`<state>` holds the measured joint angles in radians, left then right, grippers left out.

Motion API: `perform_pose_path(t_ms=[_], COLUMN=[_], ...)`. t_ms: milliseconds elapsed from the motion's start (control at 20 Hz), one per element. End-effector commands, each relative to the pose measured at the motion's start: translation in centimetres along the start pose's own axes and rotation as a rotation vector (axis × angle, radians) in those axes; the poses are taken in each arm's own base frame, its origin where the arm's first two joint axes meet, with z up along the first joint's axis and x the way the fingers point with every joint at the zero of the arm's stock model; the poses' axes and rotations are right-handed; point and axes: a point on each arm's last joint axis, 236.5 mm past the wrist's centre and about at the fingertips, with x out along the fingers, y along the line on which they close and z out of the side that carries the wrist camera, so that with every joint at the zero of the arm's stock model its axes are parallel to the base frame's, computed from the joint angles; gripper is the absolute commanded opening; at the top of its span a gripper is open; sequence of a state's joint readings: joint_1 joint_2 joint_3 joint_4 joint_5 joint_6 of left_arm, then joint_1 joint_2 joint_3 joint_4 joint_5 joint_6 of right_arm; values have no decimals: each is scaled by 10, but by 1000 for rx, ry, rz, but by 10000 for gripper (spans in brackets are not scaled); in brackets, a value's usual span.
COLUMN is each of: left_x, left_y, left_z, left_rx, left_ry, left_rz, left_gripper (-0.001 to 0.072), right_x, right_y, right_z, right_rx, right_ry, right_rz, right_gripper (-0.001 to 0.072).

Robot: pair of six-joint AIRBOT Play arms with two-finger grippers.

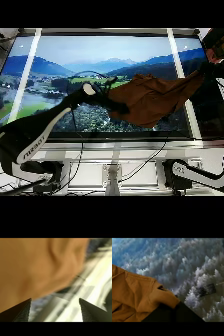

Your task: Fold the clothes and pants, and hang the long-sleeved shirts on hangers.

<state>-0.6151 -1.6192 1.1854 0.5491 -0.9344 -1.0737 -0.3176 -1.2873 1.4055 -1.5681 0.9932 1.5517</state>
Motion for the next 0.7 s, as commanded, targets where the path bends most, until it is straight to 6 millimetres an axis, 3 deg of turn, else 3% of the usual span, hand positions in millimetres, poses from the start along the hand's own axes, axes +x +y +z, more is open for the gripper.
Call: perform_pose_path(t_ms=[0,100,250,400,450,650], left_x=[39,51,53,48,44,11], left_y=[-29,-25,-5,20,27,51], left_z=[-30,-30,-17,-14,-17,-26], left_rx=[-40,-116,-195,-137,-91,4], left_ry=[52,34,-26,-42,-28,25], left_rz=[-57,-27,42,154,196,388], left_gripper=[704,703,671,625,575,575], right_x=[2,2,2,2,2,2], right_y=[0,0,1,1,1,1], right_z=[0,-2,-2,-2,-2,0], right_rx=[1,1,3,4,4,4], right_ry=[1,8,10,10,10,2], right_rz=[0,1,4,4,4,4], right_gripper=[13,13,13,13,13,13])
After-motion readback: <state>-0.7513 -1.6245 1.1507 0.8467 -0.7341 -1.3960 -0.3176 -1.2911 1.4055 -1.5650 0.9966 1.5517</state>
